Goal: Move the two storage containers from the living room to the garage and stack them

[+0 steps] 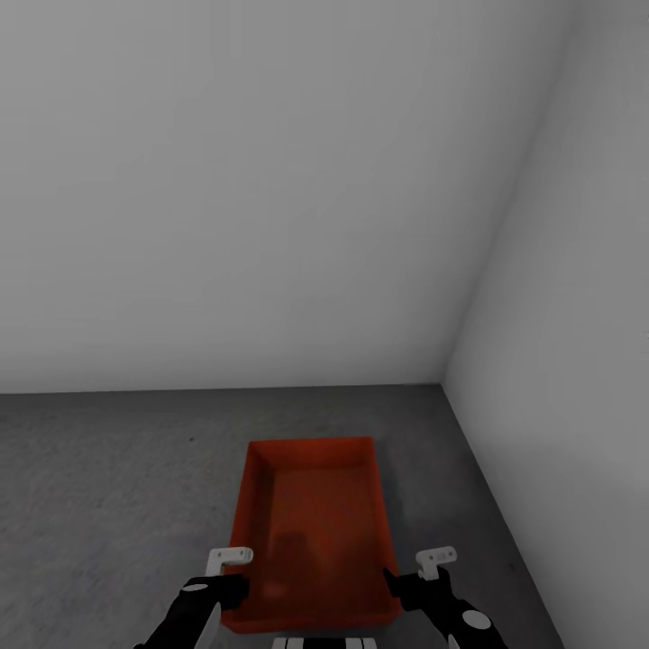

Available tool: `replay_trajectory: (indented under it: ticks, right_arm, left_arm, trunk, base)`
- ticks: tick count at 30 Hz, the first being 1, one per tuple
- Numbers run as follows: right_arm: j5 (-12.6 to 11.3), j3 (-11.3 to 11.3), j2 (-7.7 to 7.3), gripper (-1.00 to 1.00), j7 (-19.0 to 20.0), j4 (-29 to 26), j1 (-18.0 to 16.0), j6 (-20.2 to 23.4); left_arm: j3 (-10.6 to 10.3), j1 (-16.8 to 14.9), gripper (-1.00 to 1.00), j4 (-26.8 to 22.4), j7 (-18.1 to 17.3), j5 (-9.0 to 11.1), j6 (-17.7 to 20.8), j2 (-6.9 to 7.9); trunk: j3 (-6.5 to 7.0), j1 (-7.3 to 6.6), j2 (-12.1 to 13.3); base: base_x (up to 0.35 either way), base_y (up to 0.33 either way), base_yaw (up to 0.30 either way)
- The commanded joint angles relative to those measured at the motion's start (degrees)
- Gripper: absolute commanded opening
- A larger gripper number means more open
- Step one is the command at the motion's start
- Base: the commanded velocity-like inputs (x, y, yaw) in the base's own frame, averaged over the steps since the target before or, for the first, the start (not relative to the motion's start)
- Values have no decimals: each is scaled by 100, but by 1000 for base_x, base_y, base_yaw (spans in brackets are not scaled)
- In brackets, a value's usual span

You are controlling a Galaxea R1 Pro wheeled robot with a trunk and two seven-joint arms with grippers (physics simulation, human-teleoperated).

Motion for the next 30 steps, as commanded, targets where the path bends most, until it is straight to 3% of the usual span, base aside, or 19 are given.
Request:
replay_trajectory:
  ticks: [1, 13, 30]
  right_arm:
    - [-46, 22, -7, 100, 1, -4, -1, 8]
    - [-54, 24, -7, 100, -1, -4, -1, 9]
    - [-60, 23, -7, 100, -1, 5, -1, 9]
  left_arm:
    - [10, 0, 100, -9, 9, -3, 30, -8]
    - [9, 0, 100, -9, 9, 2, 30, -6]
    - [9, 0, 100, -9, 9, -6, 22, -14]
  trunk:
    - [14, -24, 40]
    - [229, -287, 521]
    - [535, -661, 1203]
  base:
    - [0, 0, 0]
    - [-14, 0, 0]
    - [-317, 0, 0]
